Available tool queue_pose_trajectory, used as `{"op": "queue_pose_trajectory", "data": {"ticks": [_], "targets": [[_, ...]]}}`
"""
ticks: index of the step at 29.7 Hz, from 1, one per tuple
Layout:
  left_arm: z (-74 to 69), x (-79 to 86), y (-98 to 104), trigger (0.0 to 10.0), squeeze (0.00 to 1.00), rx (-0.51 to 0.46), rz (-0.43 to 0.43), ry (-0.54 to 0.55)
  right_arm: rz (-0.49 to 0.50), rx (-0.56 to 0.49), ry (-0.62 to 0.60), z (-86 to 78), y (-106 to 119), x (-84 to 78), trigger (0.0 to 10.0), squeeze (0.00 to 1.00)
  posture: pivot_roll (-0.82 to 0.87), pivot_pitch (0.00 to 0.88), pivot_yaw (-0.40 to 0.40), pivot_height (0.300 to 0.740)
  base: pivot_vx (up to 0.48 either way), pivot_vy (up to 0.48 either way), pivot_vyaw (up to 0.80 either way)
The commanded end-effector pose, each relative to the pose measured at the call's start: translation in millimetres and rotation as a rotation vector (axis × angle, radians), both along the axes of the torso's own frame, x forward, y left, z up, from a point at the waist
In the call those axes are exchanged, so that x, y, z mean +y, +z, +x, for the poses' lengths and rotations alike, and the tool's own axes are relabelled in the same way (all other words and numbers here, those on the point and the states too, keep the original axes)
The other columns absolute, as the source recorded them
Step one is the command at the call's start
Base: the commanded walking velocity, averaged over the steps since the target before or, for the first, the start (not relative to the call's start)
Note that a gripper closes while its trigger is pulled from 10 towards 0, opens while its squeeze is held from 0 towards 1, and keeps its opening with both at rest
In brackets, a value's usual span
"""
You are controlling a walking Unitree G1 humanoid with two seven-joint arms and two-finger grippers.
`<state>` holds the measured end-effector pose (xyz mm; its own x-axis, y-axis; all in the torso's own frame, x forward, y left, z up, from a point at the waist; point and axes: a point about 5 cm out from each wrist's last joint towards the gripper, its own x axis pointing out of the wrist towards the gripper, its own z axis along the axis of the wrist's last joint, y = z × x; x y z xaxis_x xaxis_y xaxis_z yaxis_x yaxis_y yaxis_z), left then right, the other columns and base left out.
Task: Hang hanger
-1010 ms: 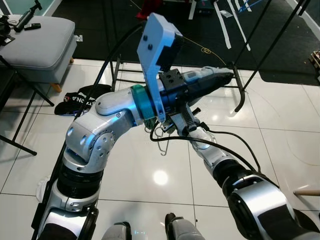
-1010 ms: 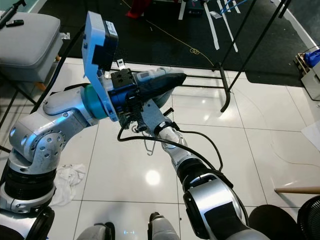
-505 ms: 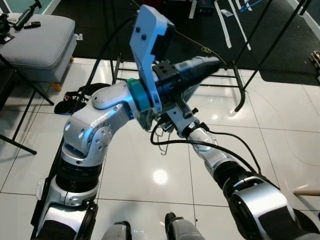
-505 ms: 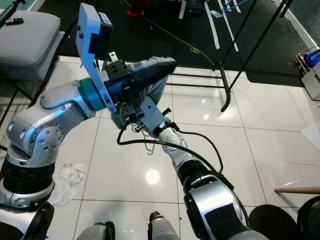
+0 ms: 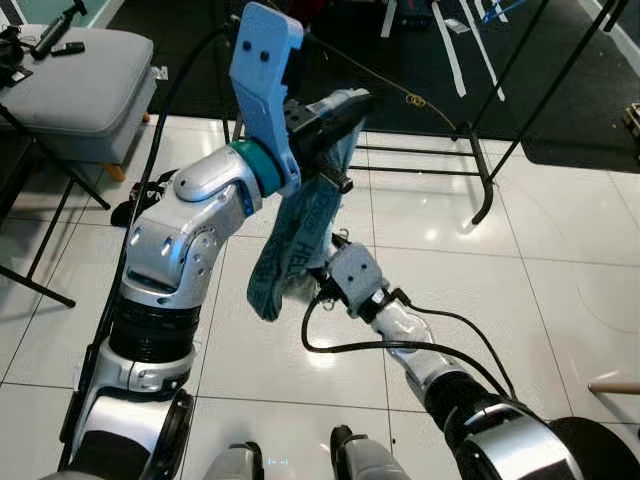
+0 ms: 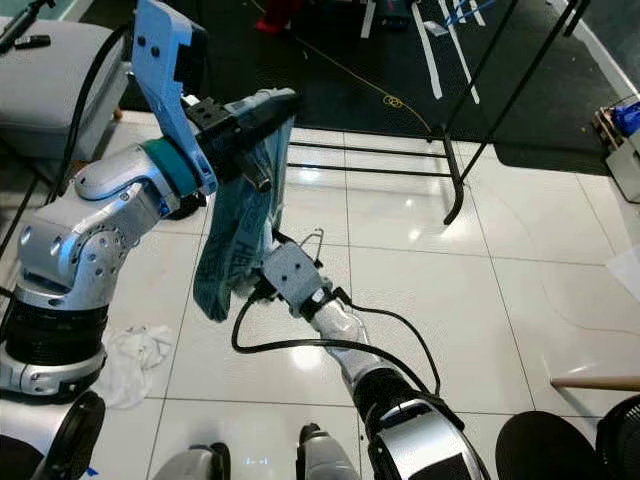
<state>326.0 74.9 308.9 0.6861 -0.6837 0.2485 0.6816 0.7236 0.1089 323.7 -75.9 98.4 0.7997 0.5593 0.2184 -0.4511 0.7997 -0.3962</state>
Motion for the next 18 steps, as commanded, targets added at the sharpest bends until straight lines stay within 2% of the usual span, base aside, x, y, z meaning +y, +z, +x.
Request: {"op": "queue_pose_trajectory", "data": {"ticks": [1,18], "targets": [[3.8,3.3,-2.1,0.0,0.0,0.0,0.011,0.038,0.024,0.011,-0.046,-5.5,-8.0,-10.1,10.0,1.0,0.03,0.124,0.013,0.74,0.0,0.0,0.0],[7.9,3.9,-3.5,0.0,0.0,-0.004,0.013,0.064,0.039,0.001,-0.05,-9.7,-9.7,-13.4,10.0,1.0,0.03,0.124,0.013,0.74,0.0,0.0,0.0]]}}
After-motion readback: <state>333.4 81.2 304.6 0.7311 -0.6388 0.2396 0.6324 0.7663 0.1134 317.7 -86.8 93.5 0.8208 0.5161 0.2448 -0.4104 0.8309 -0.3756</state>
